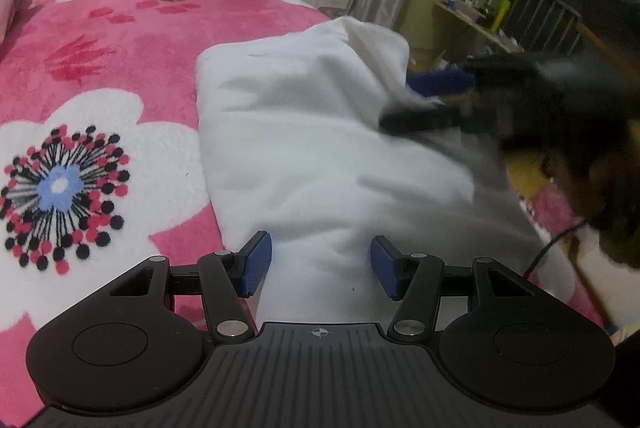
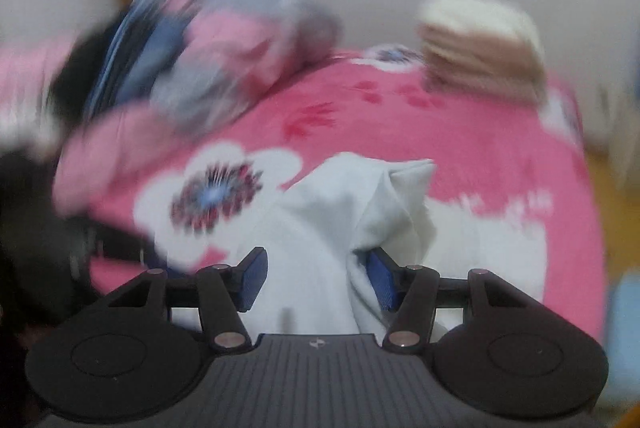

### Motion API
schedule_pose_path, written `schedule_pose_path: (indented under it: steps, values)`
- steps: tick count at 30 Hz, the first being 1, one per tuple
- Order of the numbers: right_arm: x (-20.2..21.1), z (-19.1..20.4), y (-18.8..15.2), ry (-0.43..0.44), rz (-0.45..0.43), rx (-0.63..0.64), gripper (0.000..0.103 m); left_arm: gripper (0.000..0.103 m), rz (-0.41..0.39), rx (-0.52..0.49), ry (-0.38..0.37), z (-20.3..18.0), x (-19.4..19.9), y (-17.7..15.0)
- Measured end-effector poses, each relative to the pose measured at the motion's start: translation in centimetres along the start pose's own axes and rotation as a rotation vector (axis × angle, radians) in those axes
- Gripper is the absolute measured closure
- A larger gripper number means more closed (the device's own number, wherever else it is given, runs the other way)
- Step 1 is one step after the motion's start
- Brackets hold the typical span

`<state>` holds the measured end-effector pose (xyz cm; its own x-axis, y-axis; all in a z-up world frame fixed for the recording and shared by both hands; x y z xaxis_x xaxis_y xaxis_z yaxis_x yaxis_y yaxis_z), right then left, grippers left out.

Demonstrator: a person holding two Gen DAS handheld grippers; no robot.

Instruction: Fold clothes

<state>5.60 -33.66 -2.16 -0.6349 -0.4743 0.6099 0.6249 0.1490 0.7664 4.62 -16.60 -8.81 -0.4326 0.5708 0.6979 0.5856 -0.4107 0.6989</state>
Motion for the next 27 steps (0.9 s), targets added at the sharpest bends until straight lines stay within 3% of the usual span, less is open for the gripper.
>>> schedule_pose_path:
  steps: [2,6,12,15,18,23,27]
  values:
    - [-0.3,2.2,-1.2,-0.017,0.014,0.144,0.044,0.048,-0.013,0.059,-0.023,0.6,0.3,0.2]
    - [-1.1,3.9,-3.5,-0.053,0.061,0.294,0.046,0.048,-0.050,0.192,-0.045,2.5,0.8,0.8]
    - [-0.8,3.5,-4.4,-0.041,0.106,0.265,0.045,0.048,-0.115,0.228,-0.050,3.2,1.4,2.3]
    - [-0.2,3.6,-4.8,-0.035,0.111,0.262,0.045,0.047,-0.124,0.186,-0.054,2.6,0.9,3.3]
    - [1.7,2.4,-3.4,-0.014,0.060,0.159,0.045,0.047,-0.112,0.162,-0.051,2.1,0.2,3.4]
    - [4.4,-6.0,-0.2,-0.098,-0.078,-0.250,0.045,0.047,-0.076,0.186,-0.052,2.2,-0.6,2.3]
    - [2.8,-10.9,-0.2,-0.189,-0.058,-0.391,0.050,0.047,-0.081,0.194,-0.043,2.4,-0.5,2.4]
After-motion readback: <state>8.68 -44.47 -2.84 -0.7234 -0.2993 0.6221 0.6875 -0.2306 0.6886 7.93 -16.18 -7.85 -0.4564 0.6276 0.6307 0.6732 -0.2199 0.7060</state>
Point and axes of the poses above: each gripper's, at about its wrist camera, not at the fingertips, and x roughly against the way its jaws point, z to its left, y to its top, the point moved 6 cm from there along -x, roughly the way its jaws point, and after that the axes turned 11 degrees about -x, right-handed, at the moved point
